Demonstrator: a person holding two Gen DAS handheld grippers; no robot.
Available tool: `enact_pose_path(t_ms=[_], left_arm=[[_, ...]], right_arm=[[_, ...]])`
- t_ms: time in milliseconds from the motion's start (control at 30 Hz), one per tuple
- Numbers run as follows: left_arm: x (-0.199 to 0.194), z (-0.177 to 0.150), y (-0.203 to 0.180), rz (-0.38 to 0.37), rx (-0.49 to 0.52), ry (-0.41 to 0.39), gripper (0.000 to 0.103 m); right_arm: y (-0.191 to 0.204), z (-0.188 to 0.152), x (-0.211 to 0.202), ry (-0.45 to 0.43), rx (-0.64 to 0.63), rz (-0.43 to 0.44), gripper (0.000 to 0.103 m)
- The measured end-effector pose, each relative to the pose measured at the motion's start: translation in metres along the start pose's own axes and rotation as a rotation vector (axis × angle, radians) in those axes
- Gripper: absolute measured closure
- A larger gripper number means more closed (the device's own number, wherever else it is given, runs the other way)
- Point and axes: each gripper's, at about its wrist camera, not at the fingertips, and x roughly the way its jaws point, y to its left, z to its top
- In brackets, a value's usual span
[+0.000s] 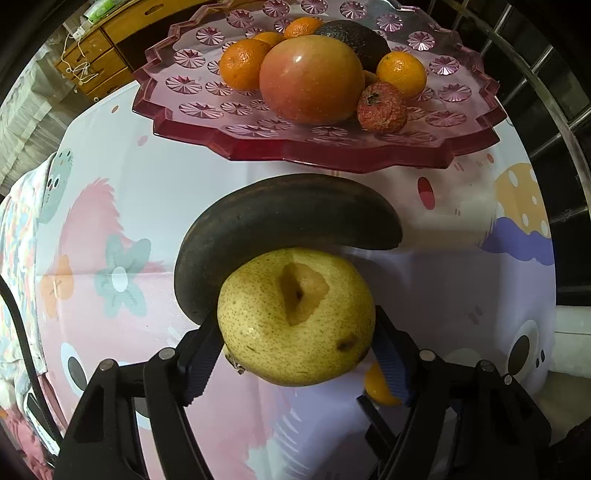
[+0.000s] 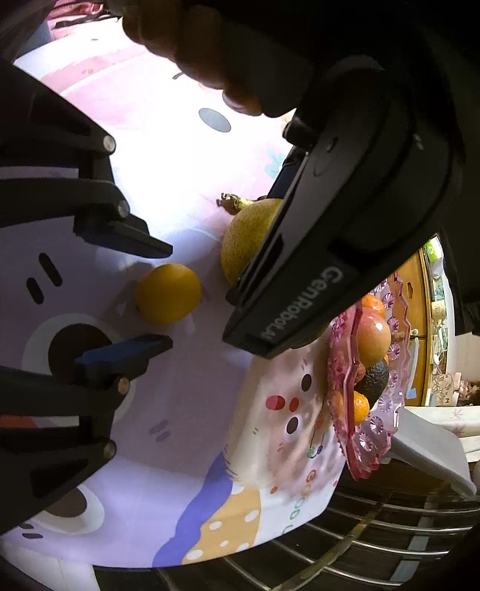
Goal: Organize fruits
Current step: 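Grasp the yellow pear with the left gripper while the right gripper grasps a mandarin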
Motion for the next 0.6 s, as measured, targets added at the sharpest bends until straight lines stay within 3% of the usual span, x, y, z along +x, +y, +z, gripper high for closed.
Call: enact_pose_path(t_ms=[133,600], left_arm=[[0.0,-0.001,0.001,-0.008,0.001,-0.006,0.029],[-0.05,-0.017,0.037,-0.087,-0.029,-0.054,0.03]], right_arm=[[-0.002,0.0,0.001,-0.001,0.002,0.018,0.071],[-0.001,0.007,-0.015,0.045,-0.026,0.042,0.072]])
